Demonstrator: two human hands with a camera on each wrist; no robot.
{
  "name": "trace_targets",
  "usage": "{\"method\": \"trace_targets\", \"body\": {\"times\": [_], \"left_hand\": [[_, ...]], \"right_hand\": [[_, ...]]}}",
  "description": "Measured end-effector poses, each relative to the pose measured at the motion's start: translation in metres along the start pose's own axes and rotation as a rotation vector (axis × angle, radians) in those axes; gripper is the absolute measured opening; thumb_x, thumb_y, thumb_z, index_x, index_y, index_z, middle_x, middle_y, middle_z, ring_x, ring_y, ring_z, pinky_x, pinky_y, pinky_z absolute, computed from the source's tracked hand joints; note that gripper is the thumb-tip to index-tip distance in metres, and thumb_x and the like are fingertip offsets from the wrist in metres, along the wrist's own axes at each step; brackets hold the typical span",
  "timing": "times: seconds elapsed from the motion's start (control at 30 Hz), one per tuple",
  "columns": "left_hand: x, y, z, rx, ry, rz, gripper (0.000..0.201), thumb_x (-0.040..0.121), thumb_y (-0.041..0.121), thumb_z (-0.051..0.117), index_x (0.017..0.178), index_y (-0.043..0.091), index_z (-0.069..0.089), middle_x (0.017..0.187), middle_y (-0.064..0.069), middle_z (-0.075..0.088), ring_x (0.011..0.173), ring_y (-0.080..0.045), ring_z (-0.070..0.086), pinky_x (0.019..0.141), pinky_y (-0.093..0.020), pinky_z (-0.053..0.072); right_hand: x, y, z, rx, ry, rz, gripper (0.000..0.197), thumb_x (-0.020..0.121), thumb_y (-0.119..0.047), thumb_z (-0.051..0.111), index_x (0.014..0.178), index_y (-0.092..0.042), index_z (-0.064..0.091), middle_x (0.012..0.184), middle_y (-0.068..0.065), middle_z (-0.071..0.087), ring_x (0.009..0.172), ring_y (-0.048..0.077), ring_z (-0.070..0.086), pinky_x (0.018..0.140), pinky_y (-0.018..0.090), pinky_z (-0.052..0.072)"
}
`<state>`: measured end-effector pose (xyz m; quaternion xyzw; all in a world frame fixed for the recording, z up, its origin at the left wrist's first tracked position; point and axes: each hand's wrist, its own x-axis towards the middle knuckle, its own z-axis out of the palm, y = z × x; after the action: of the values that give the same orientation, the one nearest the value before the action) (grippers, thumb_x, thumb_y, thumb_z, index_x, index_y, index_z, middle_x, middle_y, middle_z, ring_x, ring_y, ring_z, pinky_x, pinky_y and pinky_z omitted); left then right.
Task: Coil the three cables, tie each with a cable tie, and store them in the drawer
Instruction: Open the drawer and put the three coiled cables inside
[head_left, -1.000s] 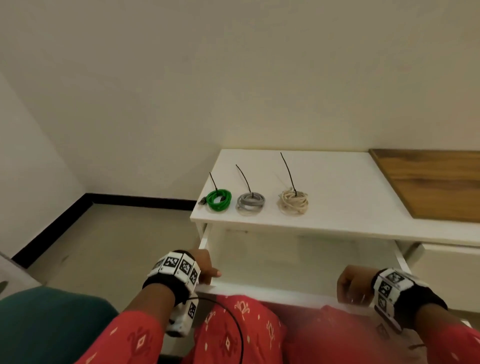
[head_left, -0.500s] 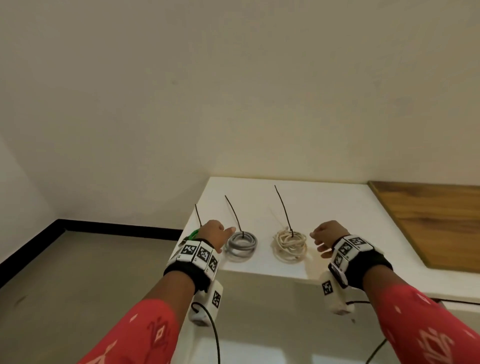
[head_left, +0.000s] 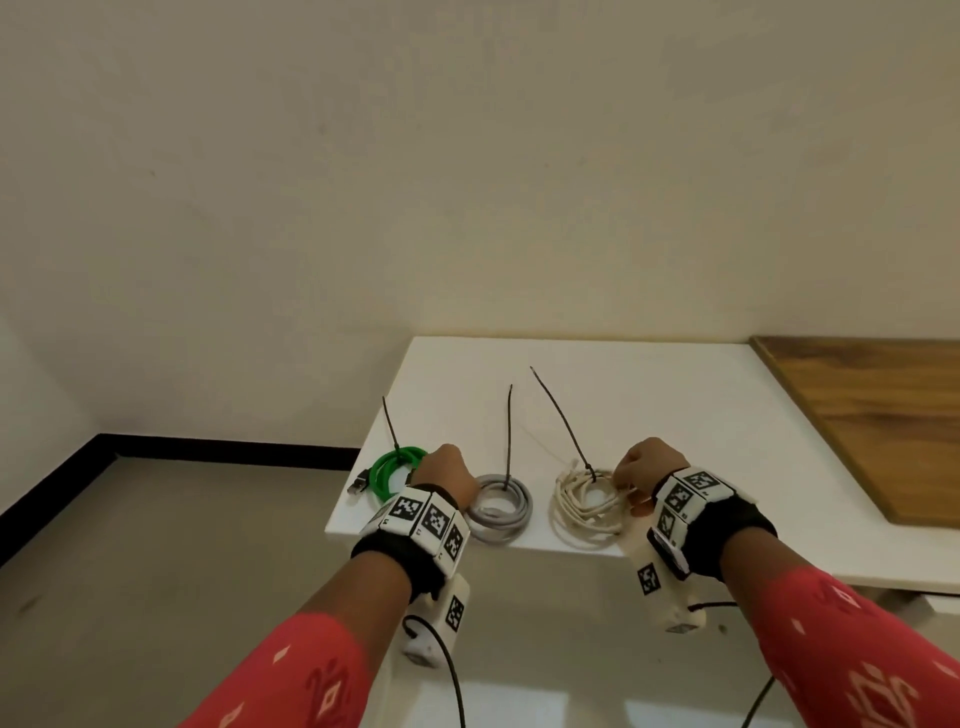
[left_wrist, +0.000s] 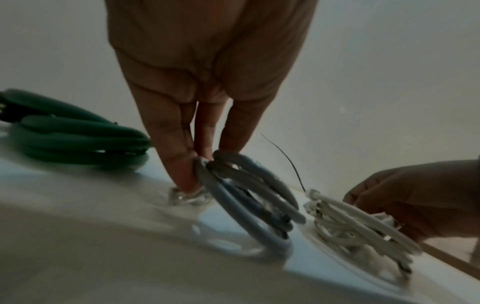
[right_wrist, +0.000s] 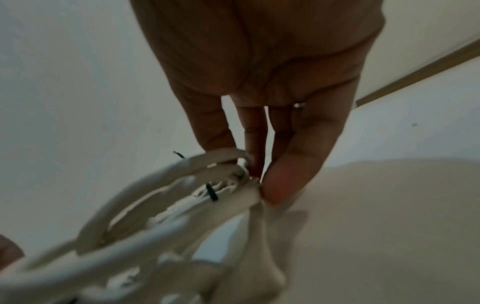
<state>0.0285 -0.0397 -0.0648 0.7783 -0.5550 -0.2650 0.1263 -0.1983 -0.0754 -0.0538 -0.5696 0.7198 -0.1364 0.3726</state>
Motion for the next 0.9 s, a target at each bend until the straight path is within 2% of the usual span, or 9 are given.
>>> {"method": "trace_targets", "body": {"times": [0.1,0.23,0.4,0.57,0.63,0.67,0.77,0.87,0.9], "left_hand": [[-0.017,-0.003,0.000,0.071,-0.045,0.074,0.023,0.082,0.006,0.056,0.102,-0.004,0.061,0.105,-0.024,0.067,0.096,-0.036,0.064,0.085,-0.042,0.055],[-0.052,-0.012,-0.002,0.174,-0.150,0.142,0.022,0.084,0.001,0.051,0.103,-0.007,0.059,0.107,-0.026,0.065,0.096,-0.037,0.064,0.081,-0.039,0.055],[-0.083,-0.031,0.012,0.345,-0.267,0.161,0.025,0.084,0.002,0.054,0.109,-0.003,0.059,0.116,-0.022,0.061,0.105,-0.034,0.059,0.085,-0.036,0.050],[-0.070,-0.051,0.040,0.516,-0.398,0.160,0.022,0.086,0.002,0.052,0.105,-0.005,0.059,0.117,-0.023,0.061,0.109,-0.035,0.057,0.090,-0.037,0.046],[-0.058,-0.056,0.052,0.588,-0.465,0.158,0.015,0.085,0.003,0.054,0.097,-0.002,0.061,0.114,-0.024,0.062,0.107,-0.036,0.058,0.090,-0.038,0.047],[-0.051,-0.058,0.056,0.616,-0.482,0.174,0.011,0.084,0.005,0.056,0.091,0.000,0.062,0.111,-0.024,0.063,0.104,-0.036,0.059,0.089,-0.040,0.048],[-0.013,-0.070,0.074,0.683,-0.497,0.198,0.014,0.076,0.017,0.063,0.070,0.009,0.053,0.097,-0.019,0.066,0.088,-0.033,0.064,0.082,-0.043,0.055],[0.017,-0.083,0.097,0.720,-0.485,0.216,0.039,0.069,0.024,0.069,0.100,0.007,0.051,0.105,-0.016,0.063,0.095,-0.032,0.063,0.083,-0.042,0.054],[0.015,-0.080,0.098,0.728,-0.499,0.222,0.049,0.072,0.023,0.068,0.113,0.006,0.048,0.115,-0.016,0.060,0.102,-0.032,0.061,0.087,-0.041,0.053]], "right_hand": [[-0.020,0.005,0.001,-0.020,-0.063,-0.016,0.021,0.078,0.001,0.058,0.059,-0.007,0.055,0.068,0.016,0.060,0.070,0.033,0.061,0.077,0.047,0.057],[-0.055,0.015,0.009,-0.083,-0.140,-0.086,0.022,0.079,0.002,0.057,0.062,-0.011,0.054,0.062,0.008,0.056,0.056,0.021,0.058,0.052,0.030,0.055],[-0.088,0.023,0.031,-0.304,-0.273,-0.217,0.015,0.081,-0.009,0.059,0.068,-0.015,0.054,0.070,0.004,0.060,0.066,0.023,0.063,0.061,0.029,0.055],[-0.087,0.029,0.062,-0.704,-0.377,-0.334,0.012,0.084,-0.017,0.056,0.094,-0.011,0.061,0.097,0.011,0.065,0.080,0.019,0.051,0.051,0.016,0.031],[-0.076,0.033,0.074,-0.750,-0.423,-0.313,0.003,0.085,-0.014,0.055,0.083,-0.014,0.056,0.087,0.012,0.060,0.072,0.018,0.047,0.049,0.017,0.028],[-0.067,0.037,0.081,-0.756,-0.444,-0.288,0.014,0.086,-0.013,0.054,0.073,-0.015,0.050,0.082,0.014,0.059,0.064,0.018,0.046,0.047,0.018,0.027],[-0.043,0.044,0.098,-0.800,-0.509,-0.276,0.027,0.086,-0.008,0.052,0.064,-0.018,0.038,0.101,0.032,0.063,0.050,0.015,0.037,0.046,0.021,0.025],[-0.017,0.053,0.114,-0.794,-0.548,-0.234,0.003,0.086,-0.007,0.051,0.089,-0.007,0.053,0.103,0.027,0.063,0.051,0.015,0.041,0.046,0.019,0.029],[-0.004,0.061,0.123,-0.767,-0.556,-0.223,0.015,0.085,-0.007,0.052,0.099,-0.002,0.056,0.106,0.022,0.065,0.053,0.016,0.043,0.046,0.019,0.031]]}}
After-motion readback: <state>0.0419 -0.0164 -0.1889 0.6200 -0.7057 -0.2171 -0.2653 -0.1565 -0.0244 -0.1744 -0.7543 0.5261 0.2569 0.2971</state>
